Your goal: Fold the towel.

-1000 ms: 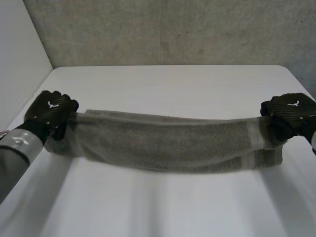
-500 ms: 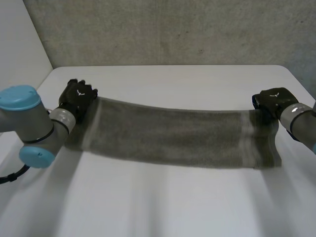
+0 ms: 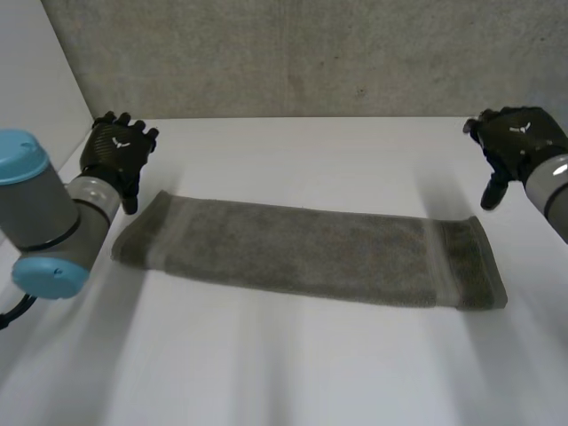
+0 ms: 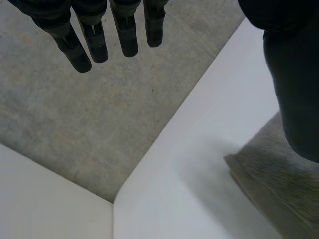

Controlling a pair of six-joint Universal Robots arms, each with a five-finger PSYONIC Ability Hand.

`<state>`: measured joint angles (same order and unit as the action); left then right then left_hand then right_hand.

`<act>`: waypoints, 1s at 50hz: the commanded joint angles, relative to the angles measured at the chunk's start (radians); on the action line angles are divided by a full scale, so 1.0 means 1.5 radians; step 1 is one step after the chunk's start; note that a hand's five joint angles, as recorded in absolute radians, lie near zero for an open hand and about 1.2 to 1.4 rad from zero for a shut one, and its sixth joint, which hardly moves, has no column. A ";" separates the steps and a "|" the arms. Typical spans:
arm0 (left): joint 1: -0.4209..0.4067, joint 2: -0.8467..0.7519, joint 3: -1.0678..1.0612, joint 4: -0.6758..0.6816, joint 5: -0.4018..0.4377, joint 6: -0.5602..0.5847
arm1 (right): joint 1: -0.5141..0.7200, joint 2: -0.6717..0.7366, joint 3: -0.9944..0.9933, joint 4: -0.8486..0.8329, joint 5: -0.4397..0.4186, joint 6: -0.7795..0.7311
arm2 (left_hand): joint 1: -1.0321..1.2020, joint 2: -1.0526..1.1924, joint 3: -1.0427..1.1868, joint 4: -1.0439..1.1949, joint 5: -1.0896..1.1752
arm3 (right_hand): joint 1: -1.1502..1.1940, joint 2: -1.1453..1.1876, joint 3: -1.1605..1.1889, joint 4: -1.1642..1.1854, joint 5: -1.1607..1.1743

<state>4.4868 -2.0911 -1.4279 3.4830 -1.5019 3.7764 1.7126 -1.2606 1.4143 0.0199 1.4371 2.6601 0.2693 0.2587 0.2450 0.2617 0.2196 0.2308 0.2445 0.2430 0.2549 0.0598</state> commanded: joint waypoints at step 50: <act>0.029 0.155 -0.276 0.084 0.064 -0.145 | -0.205 -0.031 0.179 -0.172 0.010 -0.259 | -0.053 -0.046 -0.037 -0.048 -0.136 | 0.777 0.768 0.769 0.761 0.775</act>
<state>4.5300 -1.8609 -1.8427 3.6093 -1.4051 3.5589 1.4649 -1.2567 1.8012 -0.2487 1.4479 2.3561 0.2693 0.2587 0.2449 0.2616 0.2196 1.3138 1.3074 1.3344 1.3417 1.1648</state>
